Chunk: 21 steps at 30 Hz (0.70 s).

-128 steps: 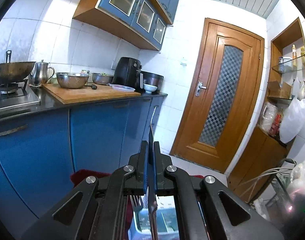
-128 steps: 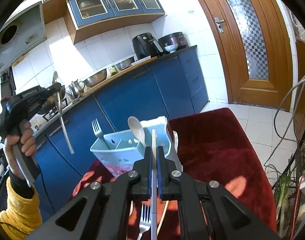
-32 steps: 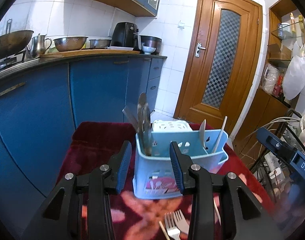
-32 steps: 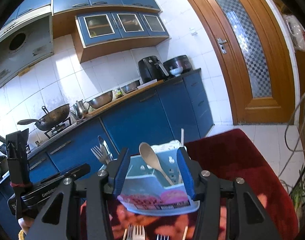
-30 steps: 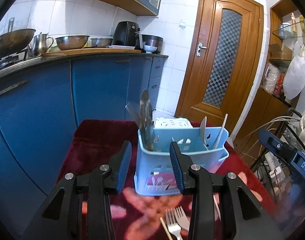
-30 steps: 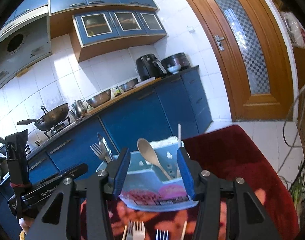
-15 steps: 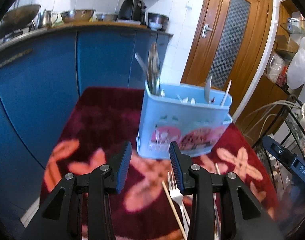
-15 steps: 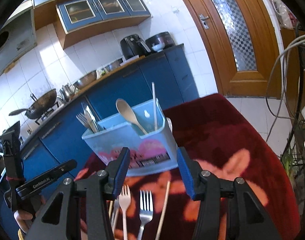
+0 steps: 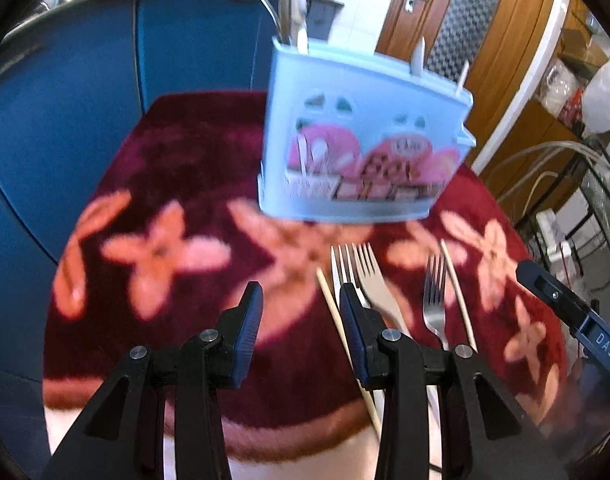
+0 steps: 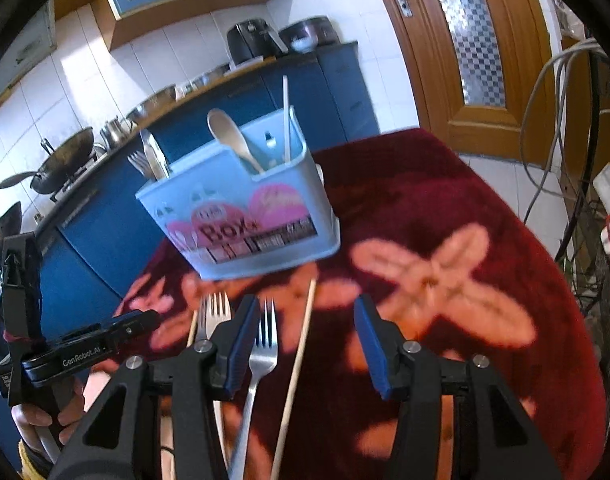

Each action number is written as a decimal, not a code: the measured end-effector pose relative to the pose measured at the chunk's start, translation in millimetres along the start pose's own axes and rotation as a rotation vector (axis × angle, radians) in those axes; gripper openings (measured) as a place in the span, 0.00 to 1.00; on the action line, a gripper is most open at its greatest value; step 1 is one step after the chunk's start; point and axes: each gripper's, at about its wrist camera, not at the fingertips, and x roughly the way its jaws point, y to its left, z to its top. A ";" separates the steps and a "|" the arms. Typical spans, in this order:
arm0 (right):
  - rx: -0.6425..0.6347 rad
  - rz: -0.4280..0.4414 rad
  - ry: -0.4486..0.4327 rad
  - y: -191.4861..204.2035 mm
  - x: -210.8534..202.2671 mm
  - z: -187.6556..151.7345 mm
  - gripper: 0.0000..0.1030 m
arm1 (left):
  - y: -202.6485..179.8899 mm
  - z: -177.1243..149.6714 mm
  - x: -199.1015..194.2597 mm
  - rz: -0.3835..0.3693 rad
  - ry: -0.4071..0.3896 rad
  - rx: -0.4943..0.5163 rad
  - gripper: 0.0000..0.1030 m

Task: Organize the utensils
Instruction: 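Withdraw both open tools from the holder back toward the remaining cutlery, then lower both open tools toward the wooden chopsticks on the cloth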

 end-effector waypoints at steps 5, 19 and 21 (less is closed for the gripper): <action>0.012 0.016 0.031 -3.6 3.7 -8.7 0.51 | -7.4 -9.4 7.1 0.006 0.054 0.013 0.39; 0.012 0.029 0.041 -6.7 2.2 -18.2 0.51 | -19.5 -19.6 20.8 0.034 0.146 0.042 0.43; 0.012 0.032 0.042 -7.1 2.4 -18.4 0.51 | -21.1 -20.9 24.1 0.039 0.163 0.050 0.43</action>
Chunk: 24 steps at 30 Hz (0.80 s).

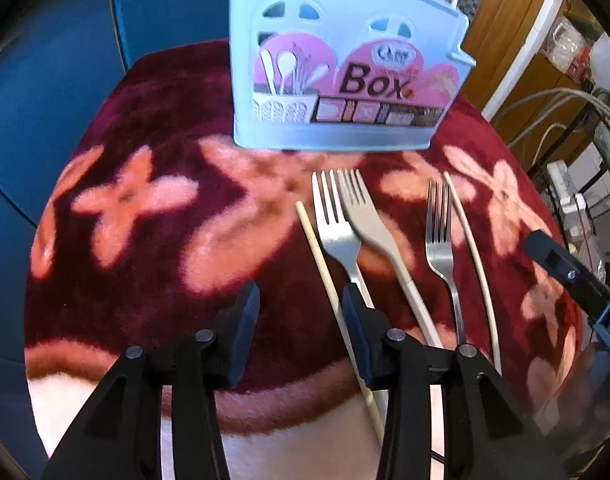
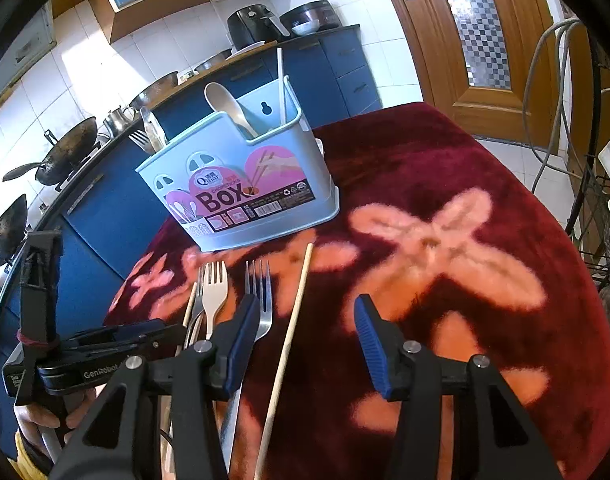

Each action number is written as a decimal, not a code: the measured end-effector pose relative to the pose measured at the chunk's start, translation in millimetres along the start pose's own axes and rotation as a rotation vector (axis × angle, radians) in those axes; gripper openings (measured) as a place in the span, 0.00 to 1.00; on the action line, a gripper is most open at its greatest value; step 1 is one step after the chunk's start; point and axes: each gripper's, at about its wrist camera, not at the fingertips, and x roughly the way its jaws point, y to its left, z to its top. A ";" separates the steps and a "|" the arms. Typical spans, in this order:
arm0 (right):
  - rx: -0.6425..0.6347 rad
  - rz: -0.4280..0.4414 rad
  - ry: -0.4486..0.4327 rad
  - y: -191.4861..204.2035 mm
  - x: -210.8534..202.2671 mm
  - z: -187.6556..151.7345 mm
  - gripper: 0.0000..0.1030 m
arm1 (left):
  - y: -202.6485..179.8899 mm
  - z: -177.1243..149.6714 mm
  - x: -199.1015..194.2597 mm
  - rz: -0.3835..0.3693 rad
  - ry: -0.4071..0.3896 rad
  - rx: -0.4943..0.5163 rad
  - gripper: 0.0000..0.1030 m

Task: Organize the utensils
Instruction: 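Lower both open tools toward the wooden chopsticks on the cloth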

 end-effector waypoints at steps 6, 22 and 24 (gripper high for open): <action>-0.016 0.000 0.018 0.4 1.0 -2.7 0.51 | 0.5 -1.7 -1.6 0.003 -0.003 -0.002 0.43; -0.113 -0.006 0.251 16.3 34.5 4.3 0.39 | 22.6 2.0 -1.5 -0.133 0.067 -0.066 0.08; -0.120 -0.036 0.293 15.5 43.2 7.6 0.34 | 22.3 2.9 0.8 -0.138 0.080 -0.058 0.08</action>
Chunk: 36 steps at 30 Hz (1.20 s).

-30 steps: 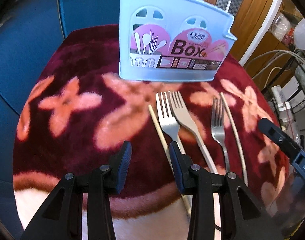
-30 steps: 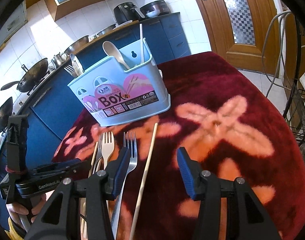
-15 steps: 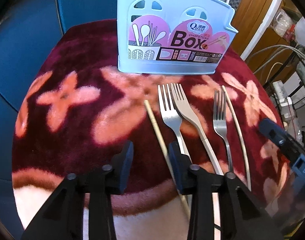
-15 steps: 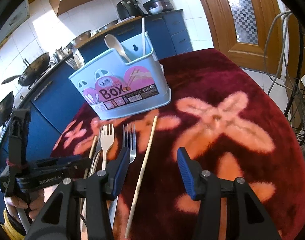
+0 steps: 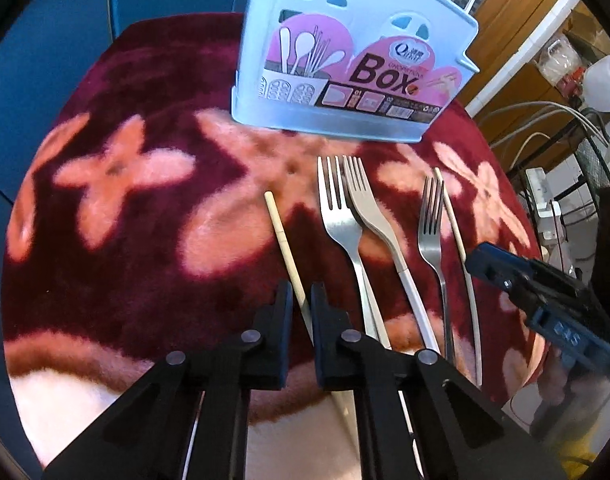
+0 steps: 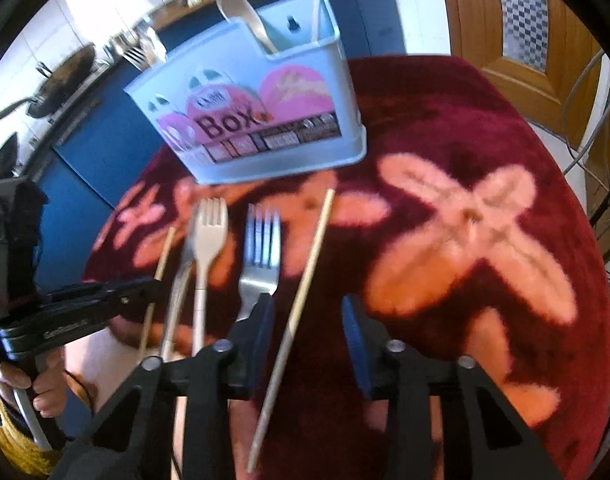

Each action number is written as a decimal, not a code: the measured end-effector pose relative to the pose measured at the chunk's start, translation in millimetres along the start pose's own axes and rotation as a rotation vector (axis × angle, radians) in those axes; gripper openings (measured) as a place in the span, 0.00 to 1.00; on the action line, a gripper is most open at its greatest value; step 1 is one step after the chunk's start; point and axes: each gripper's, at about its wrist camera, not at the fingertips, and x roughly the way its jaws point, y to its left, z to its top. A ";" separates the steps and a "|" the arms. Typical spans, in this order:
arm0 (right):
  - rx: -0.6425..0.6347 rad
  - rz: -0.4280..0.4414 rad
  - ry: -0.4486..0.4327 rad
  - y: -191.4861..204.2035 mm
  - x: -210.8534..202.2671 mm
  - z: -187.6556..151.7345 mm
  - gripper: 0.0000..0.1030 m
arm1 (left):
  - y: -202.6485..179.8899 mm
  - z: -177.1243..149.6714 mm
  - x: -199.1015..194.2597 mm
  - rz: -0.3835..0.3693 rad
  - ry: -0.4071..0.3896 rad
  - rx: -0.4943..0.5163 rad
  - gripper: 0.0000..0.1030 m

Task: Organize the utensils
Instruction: 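Lower both open tools toward the wooden chopsticks on the cloth, then close the left tool on a wooden chopstick while the right tool closes on another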

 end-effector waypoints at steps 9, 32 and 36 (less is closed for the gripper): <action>-0.034 -0.045 0.134 7.4 16.4 20.5 0.26 | 1.2 9.2 6.0 -0.021 0.066 0.009 0.10; -0.001 0.017 0.082 4.9 -12.9 20.5 0.06 | 6.2 1.5 -24.2 -0.136 -0.007 -0.036 0.02; -0.001 0.059 -0.019 7.5 -38.2 18.0 0.06 | -0.5 4.0 -48.3 -0.144 -0.115 -0.021 0.02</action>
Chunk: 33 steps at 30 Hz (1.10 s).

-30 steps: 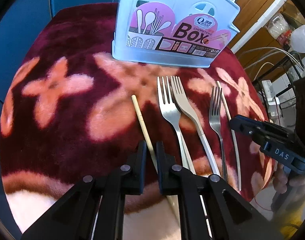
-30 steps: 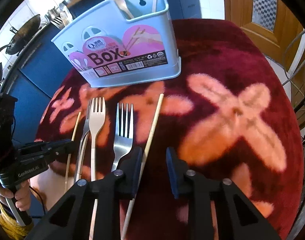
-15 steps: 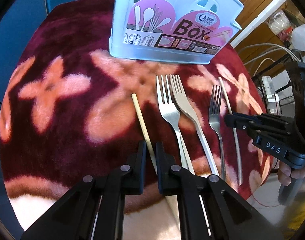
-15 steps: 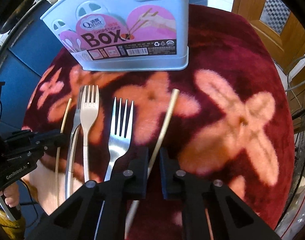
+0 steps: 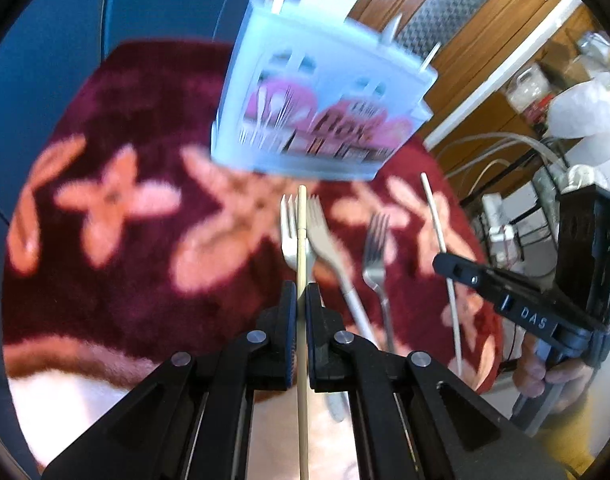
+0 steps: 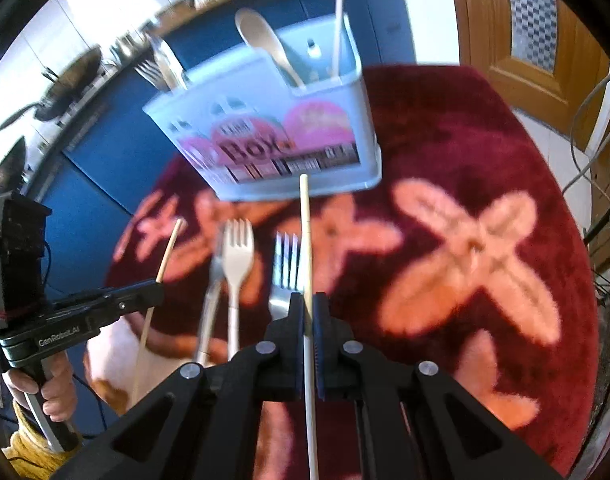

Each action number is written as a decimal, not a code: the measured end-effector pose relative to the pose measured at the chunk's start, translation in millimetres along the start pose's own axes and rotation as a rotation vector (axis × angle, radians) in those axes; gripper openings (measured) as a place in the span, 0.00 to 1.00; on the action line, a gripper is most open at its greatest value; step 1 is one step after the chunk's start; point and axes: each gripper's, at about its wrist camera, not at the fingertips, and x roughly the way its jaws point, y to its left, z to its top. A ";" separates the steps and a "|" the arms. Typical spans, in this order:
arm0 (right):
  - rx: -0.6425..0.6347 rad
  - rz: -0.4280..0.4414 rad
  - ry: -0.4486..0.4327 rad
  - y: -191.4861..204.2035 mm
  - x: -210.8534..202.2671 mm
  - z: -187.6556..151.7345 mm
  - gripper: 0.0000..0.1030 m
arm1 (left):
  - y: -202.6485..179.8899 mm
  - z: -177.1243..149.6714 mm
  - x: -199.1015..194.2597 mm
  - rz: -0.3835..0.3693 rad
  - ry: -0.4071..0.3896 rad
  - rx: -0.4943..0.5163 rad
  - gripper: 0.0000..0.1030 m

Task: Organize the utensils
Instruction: 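Close the left tool on a wooden chopstick while the right tool closes on another, then lift both held chopsticks and carry them above the blue holder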

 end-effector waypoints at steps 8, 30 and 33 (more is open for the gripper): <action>0.004 0.054 -0.181 5.4 -33.9 6.3 0.06 | -18.4 27.7 -37.3 0.003 -0.192 0.037 0.02; -0.019 0.085 -0.470 11.6 -50.8 53.3 0.06 | -41.7 125.9 -74.3 0.096 -0.586 0.078 0.02; -0.011 0.095 -0.470 5.4 -44.2 58.8 0.06 | -40.4 142.3 -73.4 0.106 -0.631 0.070 0.02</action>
